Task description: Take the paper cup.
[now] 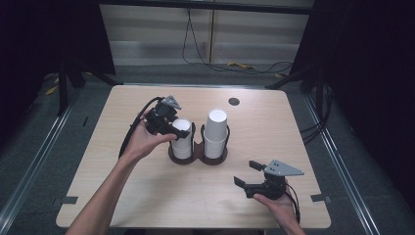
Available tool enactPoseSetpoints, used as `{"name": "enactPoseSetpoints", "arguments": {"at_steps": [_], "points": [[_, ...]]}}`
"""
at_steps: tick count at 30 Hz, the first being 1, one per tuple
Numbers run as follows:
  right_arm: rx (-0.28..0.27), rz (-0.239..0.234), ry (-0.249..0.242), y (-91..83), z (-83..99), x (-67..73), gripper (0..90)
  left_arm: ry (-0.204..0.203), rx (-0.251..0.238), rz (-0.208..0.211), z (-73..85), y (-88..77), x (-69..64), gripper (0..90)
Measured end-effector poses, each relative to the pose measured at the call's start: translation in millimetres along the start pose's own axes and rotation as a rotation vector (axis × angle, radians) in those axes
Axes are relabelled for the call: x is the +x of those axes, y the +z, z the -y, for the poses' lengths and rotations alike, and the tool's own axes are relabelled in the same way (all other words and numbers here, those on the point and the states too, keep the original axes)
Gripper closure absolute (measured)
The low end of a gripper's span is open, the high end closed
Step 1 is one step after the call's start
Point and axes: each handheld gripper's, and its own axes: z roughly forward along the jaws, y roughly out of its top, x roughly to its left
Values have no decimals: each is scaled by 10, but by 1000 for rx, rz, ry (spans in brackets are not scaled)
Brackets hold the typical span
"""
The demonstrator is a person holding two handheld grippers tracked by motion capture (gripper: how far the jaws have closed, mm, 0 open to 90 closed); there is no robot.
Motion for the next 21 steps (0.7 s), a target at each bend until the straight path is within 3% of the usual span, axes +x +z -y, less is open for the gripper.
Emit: {"name": "enactPoseSetpoints", "arguments": {"at_steps": [8,17,21], "points": [[3,3,6,-2,6,-9,149,11,60,-2,-46,68,7,296],[2,3,14,-5,9,-15,148,27,92,-1,-59,103,13,308],[3,2,16,2,11,-21,148,18,111,-24,-59,159,17,230]]}}
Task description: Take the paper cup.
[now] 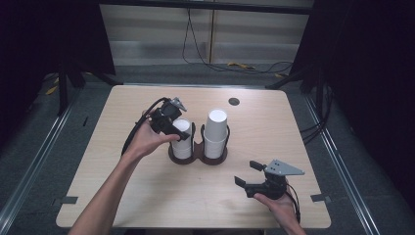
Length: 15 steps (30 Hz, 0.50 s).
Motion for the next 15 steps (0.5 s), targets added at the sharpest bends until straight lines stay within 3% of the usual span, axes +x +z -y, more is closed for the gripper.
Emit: {"name": "enactPoseSetpoints", "arguments": {"at_steps": [1,15], "points": [[0,0,0,1,0,1,148,5,9,22,1,17,13,245],[0,5,4,-11,3,-2,147,-3,8,18,-2,32,2,305]]}}
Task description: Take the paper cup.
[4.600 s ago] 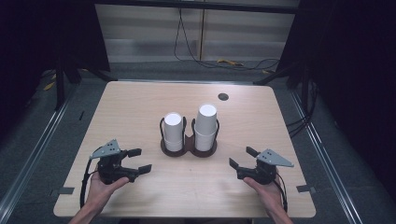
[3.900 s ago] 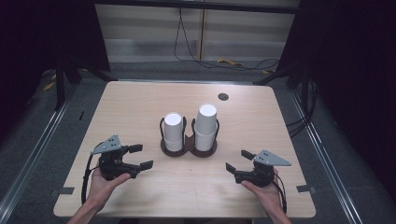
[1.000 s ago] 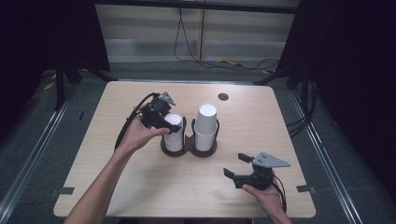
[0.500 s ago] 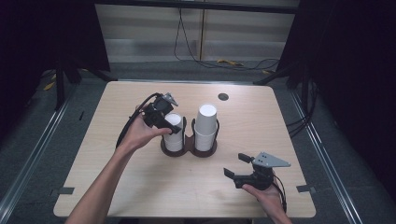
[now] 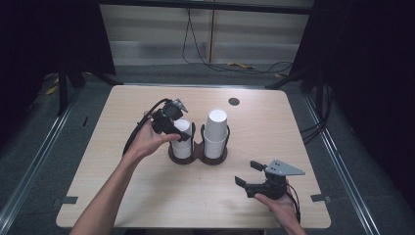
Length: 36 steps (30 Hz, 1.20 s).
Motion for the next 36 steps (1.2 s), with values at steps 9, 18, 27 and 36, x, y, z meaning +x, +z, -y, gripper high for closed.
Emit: {"name": "enactPoseSetpoints", "arguments": {"at_steps": [9,18,27,36], "points": [[4,1,1,11,1,-1,147,-2,-9,5,0,-53,18,314],[6,-2,3,16,1,1,147,-7,-41,7,0,-132,19,321],[7,0,6,15,0,-5,146,6,-65,-4,-9,-243,6,326],[9,5,2,15,0,-4,146,1,-97,-24,-45,-363,-32,329]]}}
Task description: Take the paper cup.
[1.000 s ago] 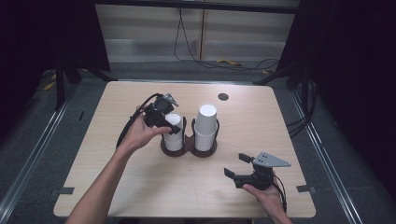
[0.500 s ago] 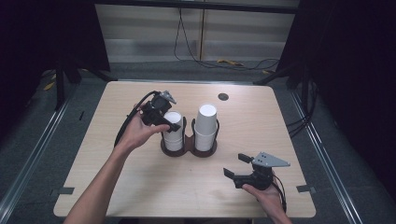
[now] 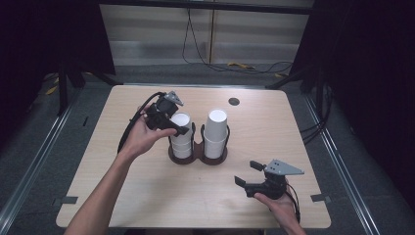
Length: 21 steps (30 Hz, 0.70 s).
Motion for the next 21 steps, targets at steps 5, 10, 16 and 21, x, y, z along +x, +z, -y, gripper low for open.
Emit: {"name": "enactPoseSetpoints", "arguments": {"at_steps": [5,10,16,21], "points": [[-2,-1,1,-4,-1,-2,146,-7,-28,8,8,-72,12,331],[0,-3,0,-1,-1,1,145,-8,-48,1,-4,-147,16,331],[-2,-2,2,-3,-1,-1,146,-14,-78,9,-2,-235,22,332],[0,-2,1,-3,-1,0,146,-10,-84,11,1,-253,20,332]]}}
